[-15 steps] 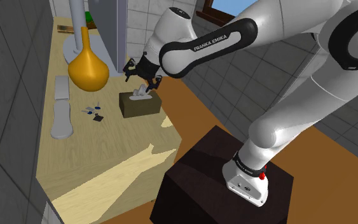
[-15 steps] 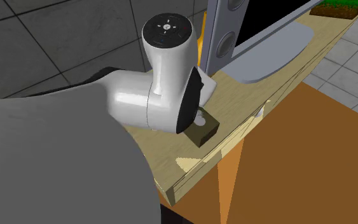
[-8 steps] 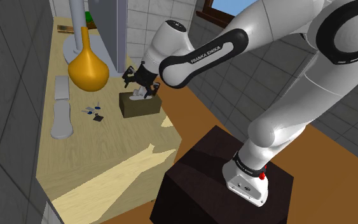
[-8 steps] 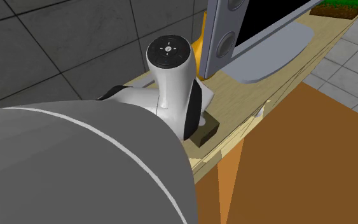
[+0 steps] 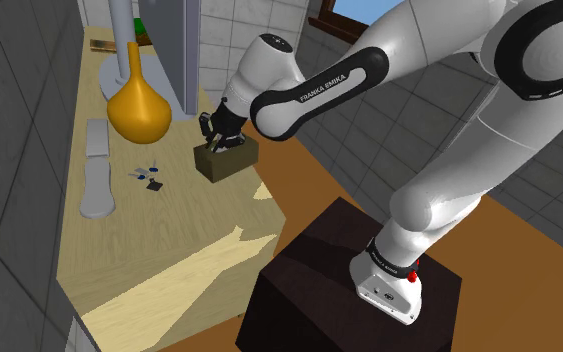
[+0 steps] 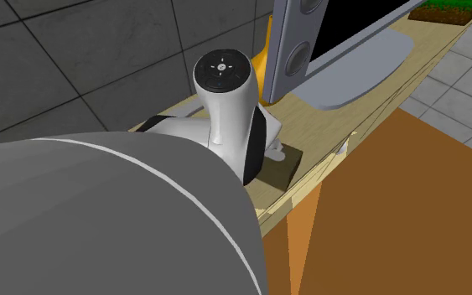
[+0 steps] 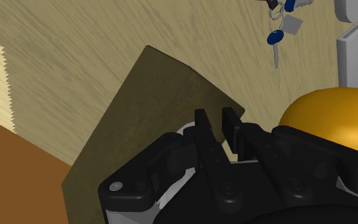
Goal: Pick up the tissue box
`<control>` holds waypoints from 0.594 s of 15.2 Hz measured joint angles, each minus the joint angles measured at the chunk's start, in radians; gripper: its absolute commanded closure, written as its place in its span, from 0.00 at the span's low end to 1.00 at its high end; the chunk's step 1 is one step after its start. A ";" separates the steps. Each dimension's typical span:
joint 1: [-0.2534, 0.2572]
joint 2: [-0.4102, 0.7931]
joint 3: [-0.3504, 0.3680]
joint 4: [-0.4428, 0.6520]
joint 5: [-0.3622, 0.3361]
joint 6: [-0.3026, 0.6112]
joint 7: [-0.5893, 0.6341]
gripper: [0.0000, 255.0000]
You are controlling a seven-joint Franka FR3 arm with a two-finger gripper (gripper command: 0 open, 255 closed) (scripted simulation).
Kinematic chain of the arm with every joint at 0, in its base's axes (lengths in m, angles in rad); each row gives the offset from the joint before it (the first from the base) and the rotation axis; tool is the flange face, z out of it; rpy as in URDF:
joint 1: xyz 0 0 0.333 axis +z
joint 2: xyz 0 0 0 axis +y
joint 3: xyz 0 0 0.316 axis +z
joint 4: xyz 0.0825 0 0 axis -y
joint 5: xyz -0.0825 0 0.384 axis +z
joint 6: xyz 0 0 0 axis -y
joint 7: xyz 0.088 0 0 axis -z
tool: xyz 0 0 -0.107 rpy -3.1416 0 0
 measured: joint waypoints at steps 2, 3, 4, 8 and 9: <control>0.000 0.000 0.000 0.000 0.000 0.000 0.000 1.00; 0.000 0.000 0.000 0.000 -0.001 0.001 0.000 1.00; 0.001 -0.004 -0.001 0.002 0.007 -0.006 -0.005 1.00; 0.015 -0.043 -0.014 0.022 0.064 -0.056 -0.049 1.00; 0.019 -0.053 -0.018 0.028 0.078 -0.070 -0.060 1.00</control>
